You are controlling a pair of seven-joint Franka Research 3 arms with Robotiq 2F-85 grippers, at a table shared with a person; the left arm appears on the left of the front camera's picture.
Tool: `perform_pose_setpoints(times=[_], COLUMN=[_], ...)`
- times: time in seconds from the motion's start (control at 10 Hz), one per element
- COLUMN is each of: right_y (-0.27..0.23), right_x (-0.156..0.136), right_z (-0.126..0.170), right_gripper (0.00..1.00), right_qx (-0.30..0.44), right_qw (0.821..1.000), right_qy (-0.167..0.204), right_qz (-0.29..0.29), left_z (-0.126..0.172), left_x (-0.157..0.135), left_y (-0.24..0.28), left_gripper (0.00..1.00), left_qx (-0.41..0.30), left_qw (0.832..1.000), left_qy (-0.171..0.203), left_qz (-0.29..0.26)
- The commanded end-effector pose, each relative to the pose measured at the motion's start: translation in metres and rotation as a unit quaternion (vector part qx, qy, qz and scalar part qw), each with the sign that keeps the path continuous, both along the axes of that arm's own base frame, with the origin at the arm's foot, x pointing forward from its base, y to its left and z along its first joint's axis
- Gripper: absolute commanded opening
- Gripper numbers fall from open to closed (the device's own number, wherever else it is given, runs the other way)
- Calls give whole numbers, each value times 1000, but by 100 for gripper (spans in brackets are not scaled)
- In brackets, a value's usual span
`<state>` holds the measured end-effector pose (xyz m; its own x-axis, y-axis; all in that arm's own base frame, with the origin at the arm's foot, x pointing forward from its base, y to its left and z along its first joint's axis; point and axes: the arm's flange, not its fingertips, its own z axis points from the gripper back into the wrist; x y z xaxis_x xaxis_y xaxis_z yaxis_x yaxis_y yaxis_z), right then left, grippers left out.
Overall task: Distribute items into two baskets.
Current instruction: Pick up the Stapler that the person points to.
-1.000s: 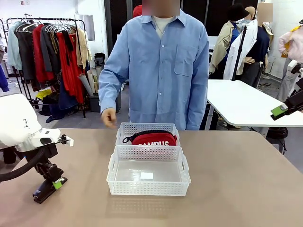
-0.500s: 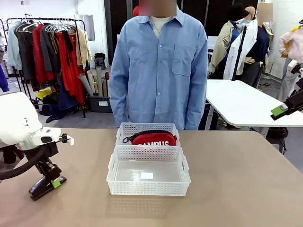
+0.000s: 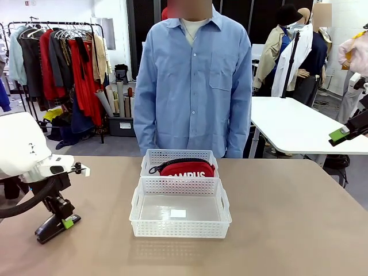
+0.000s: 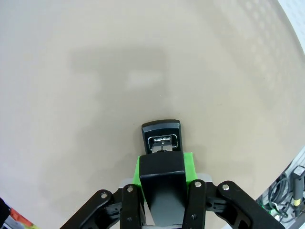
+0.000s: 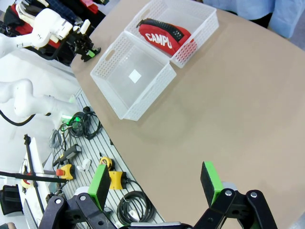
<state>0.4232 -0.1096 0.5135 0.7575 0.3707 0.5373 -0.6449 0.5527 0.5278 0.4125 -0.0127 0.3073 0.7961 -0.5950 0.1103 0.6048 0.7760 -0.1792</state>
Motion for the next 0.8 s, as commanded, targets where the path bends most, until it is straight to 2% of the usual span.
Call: perform_pose_setpoints(times=[0.0,0.1,0.4,0.7], right_y=[0,0,0,0], right_x=[4,4,4,4], right_z=[4,4,4,4], right_gripper=[100,100,100,100], right_qx=[-1,-1,-1,-1], right_qw=[1000,1000,1000,1000], right_qy=[0,0,0,0], right_qz=[4,4,4,4], left_z=[-2,7,63,129], left_x=[-21,-17,1,26], left_y=[3,6,11,4], left_gripper=[0,0,0,0], left_qx=[-13,-5,8,24], left_qw=[999,999,999,998], left_qy=[18,20,-6,-43], left_qz=[26,31,31,-28])
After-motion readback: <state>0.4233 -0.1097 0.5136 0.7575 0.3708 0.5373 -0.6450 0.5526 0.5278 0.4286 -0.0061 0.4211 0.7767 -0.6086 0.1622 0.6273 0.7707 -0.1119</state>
